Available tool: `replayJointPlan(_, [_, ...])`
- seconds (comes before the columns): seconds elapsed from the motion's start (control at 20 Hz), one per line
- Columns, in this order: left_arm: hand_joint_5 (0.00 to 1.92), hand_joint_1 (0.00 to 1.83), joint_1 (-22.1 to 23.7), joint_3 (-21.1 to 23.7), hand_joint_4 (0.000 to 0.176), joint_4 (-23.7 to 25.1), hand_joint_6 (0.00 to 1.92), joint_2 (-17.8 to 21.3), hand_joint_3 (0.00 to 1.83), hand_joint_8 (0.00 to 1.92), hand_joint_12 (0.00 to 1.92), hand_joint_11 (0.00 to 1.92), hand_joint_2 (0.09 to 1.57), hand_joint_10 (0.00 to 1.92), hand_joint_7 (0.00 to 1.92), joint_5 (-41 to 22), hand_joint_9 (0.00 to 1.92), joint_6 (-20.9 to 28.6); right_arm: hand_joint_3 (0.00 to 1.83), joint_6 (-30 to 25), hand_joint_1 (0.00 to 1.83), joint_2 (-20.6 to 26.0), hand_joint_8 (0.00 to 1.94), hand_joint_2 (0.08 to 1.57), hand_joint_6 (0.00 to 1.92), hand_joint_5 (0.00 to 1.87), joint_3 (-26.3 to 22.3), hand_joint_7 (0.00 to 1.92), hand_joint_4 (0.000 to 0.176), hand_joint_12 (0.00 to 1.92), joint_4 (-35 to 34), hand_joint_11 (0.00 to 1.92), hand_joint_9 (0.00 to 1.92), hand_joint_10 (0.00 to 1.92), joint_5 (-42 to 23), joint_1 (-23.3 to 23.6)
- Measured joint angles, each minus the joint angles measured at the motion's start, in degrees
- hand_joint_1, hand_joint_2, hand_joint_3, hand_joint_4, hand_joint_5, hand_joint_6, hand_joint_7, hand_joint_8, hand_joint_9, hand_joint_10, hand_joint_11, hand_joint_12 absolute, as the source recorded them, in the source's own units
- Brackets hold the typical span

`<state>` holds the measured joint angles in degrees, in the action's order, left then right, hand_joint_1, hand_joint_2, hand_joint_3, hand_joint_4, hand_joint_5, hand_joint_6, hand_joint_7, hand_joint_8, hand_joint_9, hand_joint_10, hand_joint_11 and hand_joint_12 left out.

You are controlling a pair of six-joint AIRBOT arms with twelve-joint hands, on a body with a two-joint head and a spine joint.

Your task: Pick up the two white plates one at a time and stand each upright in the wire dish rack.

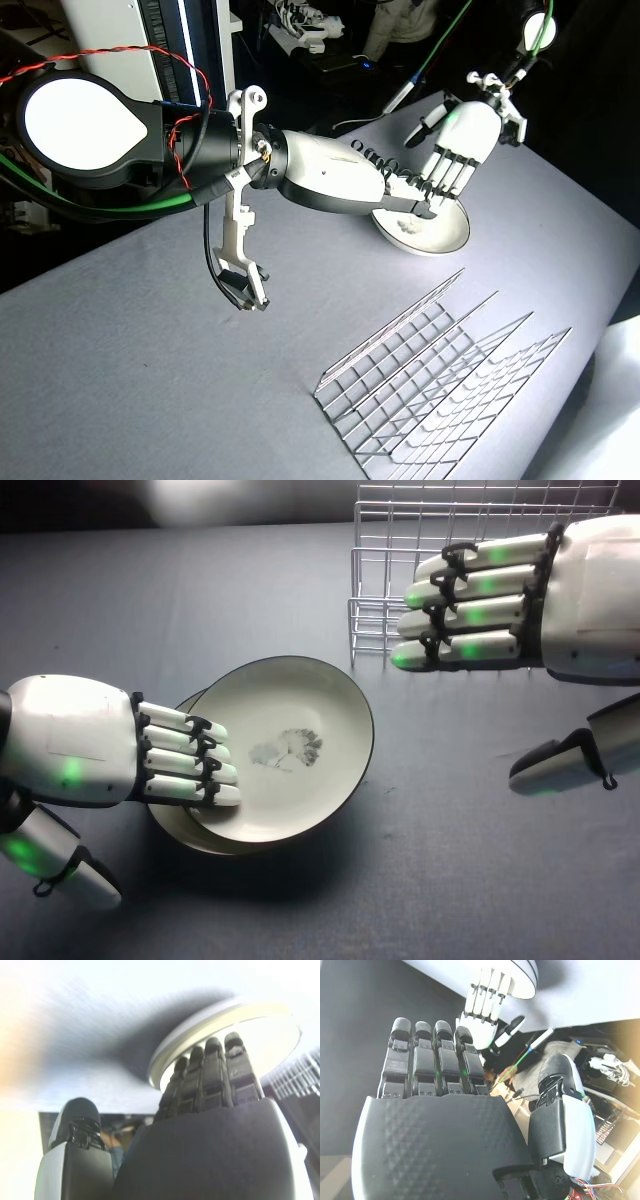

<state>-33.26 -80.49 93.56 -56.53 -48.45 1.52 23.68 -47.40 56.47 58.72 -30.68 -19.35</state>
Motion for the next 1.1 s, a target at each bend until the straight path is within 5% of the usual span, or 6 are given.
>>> replayJointPlan(0.15, [0.0, 0.0, 0.3, 1.6, 0.0, -0.4, 0.0, -0.1, 0.01, 0.0, 0.0, 0.0, 1.15, 0.0, 0.0, 1.1, 0.0, 0.0, 0.0, 0.0, 0.0, 0.0, 0.0, 1.11, 0.0, 0.1, 0.0, 0.09, 0.0, 0.18, -0.1, 0.0, 0.06, 0.0, -0.4, -0.1])
replayJointPlan(0.35, [0.01, 0.0, 1.6, 4.0, 0.0, -0.8, 0.0, -0.5, 0.01, 0.0, 0.0, 0.0, 1.15, 0.0, 0.0, 1.2, 0.0, 0.0, 0.0, 0.2, 0.12, 0.0, 0.0, 1.07, 0.0, 0.11, 0.2, 0.11, 0.0, 0.28, 0.0, 0.0, 0.08, 0.0, -0.8, -0.1])
replayJointPlan(0.5, [0.01, 0.0, 1.9, 4.7, 0.0, -1.2, 0.0, -0.6, 0.01, 0.0, 0.0, 0.0, 1.15, 0.0, 0.0, 1.5, 0.0, 0.0, 0.0, 0.2, 0.28, -1.2, 0.0, 1.01, 0.01, 0.13, 2.0, 0.13, 0.0, 0.42, 1.0, 0.0, 0.12, 0.01, -0.8, -0.1])
replayJointPlan(0.7, [0.0, 0.0, 2.3, 5.5, 0.0, -1.5, 0.0, -0.8, 0.0, 0.0, 0.0, 0.0, 1.15, 0.0, 0.0, 1.2, 0.0, 0.3, 0.0, 0.1, 0.83, -5.7, 0.0, 0.99, 0.0, 0.05, 5.2, 0.07, 0.0, 0.33, 1.1, 0.0, 0.07, 0.0, -0.9, -0.1])
replayJointPlan(0.8, [0.0, 0.0, 2.3, 5.6, 0.0, -1.4, 0.0, -0.8, 0.01, 0.0, 0.0, 0.0, 1.15, 0.0, 0.0, 1.4, 0.0, 0.3, 0.0, 0.0, 0.96, -7.4, 0.0, 0.97, 0.0, 0.04, 6.4, 0.07, 0.0, 0.43, 1.1, 0.0, 0.08, 0.01, -0.9, -0.1])
replayJointPlan(1.1, [0.02, 0.0, 2.1, 5.1, 0.0, -0.9, 0.01, -0.9, 0.01, 0.0, 0.0, 0.0, 1.16, 0.0, 0.0, 1.4, 0.0, 0.4, 0.0, -0.2, 1.07, -9.9, 0.0, 0.99, 0.0, 0.09, 8.3, 0.06, 0.0, 0.4, 3.1, 0.0, 0.04, 0.0, -2.4, -0.2])
